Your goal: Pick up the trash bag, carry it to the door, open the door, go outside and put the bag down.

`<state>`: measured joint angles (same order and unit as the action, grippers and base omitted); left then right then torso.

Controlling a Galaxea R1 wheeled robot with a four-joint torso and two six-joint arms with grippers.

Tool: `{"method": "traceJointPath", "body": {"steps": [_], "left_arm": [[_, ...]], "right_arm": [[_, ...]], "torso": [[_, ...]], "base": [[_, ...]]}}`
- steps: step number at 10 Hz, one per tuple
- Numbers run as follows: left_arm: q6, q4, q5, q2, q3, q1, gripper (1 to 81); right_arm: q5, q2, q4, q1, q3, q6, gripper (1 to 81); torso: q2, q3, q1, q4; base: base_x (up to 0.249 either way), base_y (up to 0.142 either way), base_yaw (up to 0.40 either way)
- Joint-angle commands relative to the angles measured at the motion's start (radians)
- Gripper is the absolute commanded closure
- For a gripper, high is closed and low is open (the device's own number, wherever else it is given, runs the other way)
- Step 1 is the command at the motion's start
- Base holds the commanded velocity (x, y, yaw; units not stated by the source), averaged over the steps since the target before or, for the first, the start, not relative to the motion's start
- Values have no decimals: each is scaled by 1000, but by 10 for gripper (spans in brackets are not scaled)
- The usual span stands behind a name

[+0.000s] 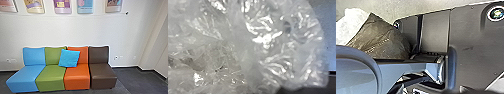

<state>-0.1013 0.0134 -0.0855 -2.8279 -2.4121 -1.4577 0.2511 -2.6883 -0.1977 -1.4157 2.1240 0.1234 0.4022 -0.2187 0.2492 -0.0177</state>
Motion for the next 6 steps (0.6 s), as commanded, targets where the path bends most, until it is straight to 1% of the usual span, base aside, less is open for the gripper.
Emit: {"method": "traceJointPath", "body": {"steps": [1,3,4,5,6], "left_arm": [[6,0,-69,-6,-21,42,811],[6,-10,-71,-24,-31,42,811],[8,-12,-71,-32,-41,42,811],[8,-12,-71,-42,-56,42,811],[8,-12,-71,-48,-67,42,811]], "right_arm": [[68,8,-6,56,-6,4,10],[68,5,-6,54,-4,4,10],[68,5,-3,54,-4,4,10],[68,5,-2,56,-3,4,10],[70,3,-2,57,-3,4,10]], "torso": [[-96,0,-62,0],[-162,0,-104,0],[-197,24,-127,0],[-233,73,-151,0],[-258,84,-166,0]], "base": [[0,0,0],[0,0,0],[0,0,0],[0,0,0],[0,0,0]]}}
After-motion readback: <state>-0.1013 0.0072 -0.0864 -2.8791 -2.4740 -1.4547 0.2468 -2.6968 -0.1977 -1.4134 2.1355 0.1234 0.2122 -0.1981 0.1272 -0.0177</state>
